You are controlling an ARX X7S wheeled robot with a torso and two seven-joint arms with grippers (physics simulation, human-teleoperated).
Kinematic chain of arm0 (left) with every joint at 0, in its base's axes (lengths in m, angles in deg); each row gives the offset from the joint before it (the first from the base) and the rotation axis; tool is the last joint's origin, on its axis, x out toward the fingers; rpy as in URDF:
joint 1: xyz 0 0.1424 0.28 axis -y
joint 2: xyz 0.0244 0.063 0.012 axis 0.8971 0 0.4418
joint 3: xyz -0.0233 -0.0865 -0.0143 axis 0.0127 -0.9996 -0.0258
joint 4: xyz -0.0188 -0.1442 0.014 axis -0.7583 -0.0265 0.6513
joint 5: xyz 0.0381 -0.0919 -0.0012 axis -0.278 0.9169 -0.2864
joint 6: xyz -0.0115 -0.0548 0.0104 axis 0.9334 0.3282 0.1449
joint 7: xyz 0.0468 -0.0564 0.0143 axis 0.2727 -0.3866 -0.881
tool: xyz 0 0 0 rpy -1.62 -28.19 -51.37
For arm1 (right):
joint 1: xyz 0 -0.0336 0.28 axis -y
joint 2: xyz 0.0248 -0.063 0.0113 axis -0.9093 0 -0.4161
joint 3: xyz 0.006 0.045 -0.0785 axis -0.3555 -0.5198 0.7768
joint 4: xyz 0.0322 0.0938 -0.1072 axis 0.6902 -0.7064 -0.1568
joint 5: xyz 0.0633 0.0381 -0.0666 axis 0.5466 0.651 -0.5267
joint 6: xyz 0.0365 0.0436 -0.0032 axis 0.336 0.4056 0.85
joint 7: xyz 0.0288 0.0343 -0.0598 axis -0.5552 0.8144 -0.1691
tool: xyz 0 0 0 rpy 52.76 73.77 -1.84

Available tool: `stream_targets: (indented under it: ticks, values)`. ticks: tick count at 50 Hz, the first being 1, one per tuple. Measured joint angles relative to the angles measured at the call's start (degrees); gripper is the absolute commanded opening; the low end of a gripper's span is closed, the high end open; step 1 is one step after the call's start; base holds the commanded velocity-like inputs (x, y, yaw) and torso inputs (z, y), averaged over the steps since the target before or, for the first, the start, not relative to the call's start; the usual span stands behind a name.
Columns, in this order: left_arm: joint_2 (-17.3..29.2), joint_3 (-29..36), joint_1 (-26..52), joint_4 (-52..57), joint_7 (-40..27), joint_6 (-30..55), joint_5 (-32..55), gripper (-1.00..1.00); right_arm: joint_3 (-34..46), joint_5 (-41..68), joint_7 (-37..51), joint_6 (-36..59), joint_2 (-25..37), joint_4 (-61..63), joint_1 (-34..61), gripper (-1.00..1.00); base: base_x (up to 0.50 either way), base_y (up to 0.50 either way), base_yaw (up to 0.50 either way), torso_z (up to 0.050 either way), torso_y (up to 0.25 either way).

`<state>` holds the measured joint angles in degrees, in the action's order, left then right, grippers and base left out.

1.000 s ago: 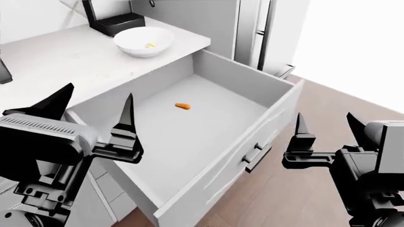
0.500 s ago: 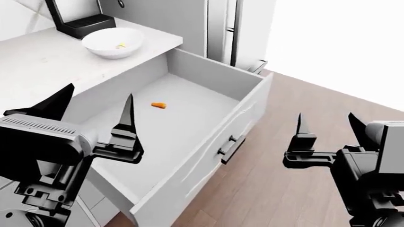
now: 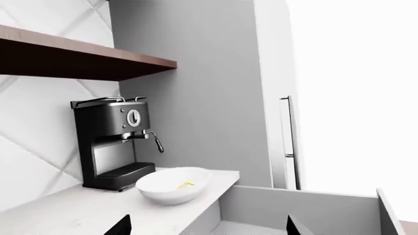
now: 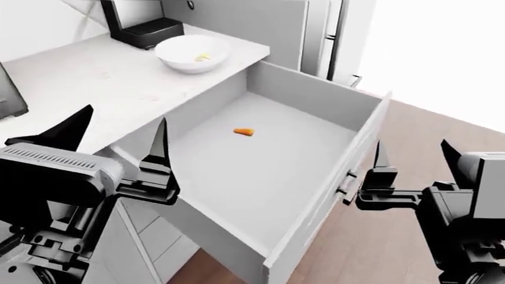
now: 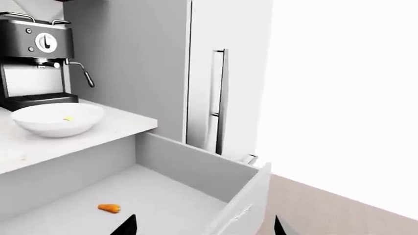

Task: Place the bar in the bowl and close the drawer.

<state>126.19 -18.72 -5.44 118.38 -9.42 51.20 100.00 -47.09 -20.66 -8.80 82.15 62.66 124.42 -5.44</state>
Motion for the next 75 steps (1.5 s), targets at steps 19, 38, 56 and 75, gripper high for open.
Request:
stream_targets:
  ticks: [19, 38, 56, 75]
  values:
    - [0.4, 0.2, 0.3, 0.0, -0.4, -0.2, 0.4, 1.0, 0.1, 0.6, 0.8, -0.7, 0.7, 0.1, -0.1, 1.0, 0.4, 0.3, 0.0, 0.0, 0.0]
    - [1.3, -0.4, 1.8, 0.7, -1.6, 0.6, 2.3, 1.0, -2.1, 6.6, 5.0, 0.5, 2.2, 1.0, 2.4, 1.0, 0.31, 0.23, 0.0, 0.0, 0.0]
    - [4.0, -1.5, 10.2, 2.5, -5.7, 5.3, 9.0, 1.0, -7.0, 24.7, 18.6, 4.0, 11.1, -1.1, 11.4, 1.0, 0.07, -0.09, 0.0, 0.0, 0.0]
    - [5.0, -0.8, 13.8, 3.1, -7.5, 6.8, 11.3, 1.0, -10.1, 31.1, 23.0, 3.6, 15.1, -1.9, 13.3, 1.0, 0.3, -0.4, 0.0, 0.0, 0.0]
